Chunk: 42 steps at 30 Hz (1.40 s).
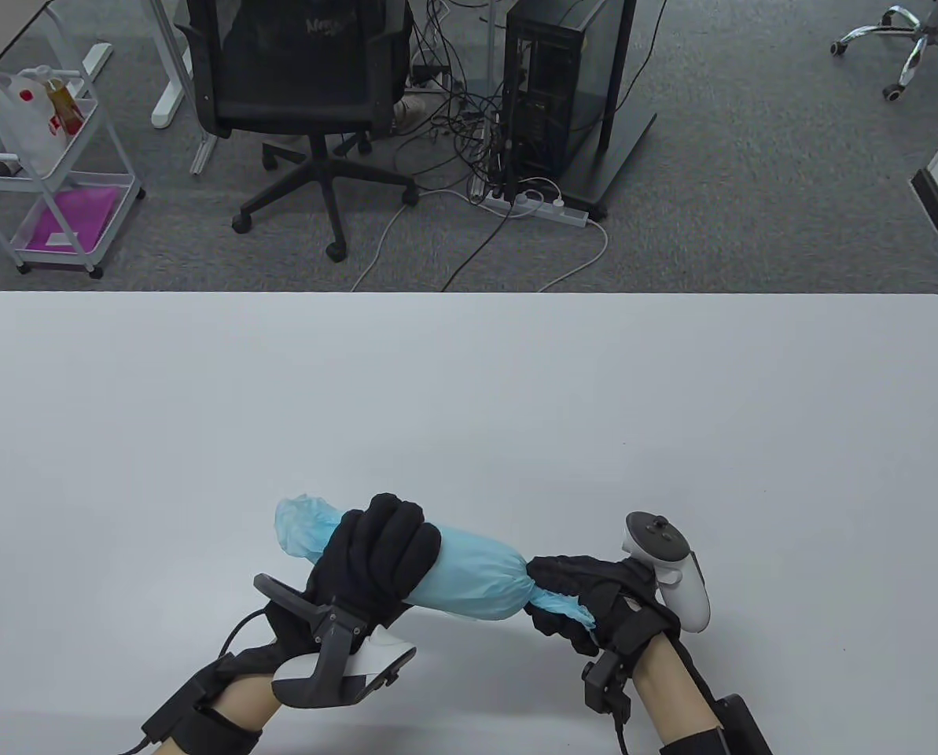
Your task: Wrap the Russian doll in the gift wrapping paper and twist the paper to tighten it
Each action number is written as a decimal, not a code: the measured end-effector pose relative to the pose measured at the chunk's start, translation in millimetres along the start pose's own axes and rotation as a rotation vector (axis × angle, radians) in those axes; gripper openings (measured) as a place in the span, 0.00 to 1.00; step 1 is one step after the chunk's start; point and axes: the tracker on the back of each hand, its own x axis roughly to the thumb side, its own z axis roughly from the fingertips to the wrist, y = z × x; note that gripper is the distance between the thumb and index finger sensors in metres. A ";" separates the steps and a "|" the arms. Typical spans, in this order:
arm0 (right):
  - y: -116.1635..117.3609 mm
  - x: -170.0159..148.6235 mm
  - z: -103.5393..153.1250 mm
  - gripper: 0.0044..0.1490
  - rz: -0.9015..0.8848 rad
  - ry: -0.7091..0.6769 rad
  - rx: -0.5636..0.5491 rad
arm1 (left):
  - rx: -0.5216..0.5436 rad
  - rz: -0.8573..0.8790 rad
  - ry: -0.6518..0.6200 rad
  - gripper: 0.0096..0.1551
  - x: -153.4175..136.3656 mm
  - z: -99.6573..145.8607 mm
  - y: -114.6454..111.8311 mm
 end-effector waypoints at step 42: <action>46.0 78.1 55.2 0.33 1.131 -0.611 -0.647 | -0.239 0.285 0.131 0.69 -25.9 -20.3 -5.1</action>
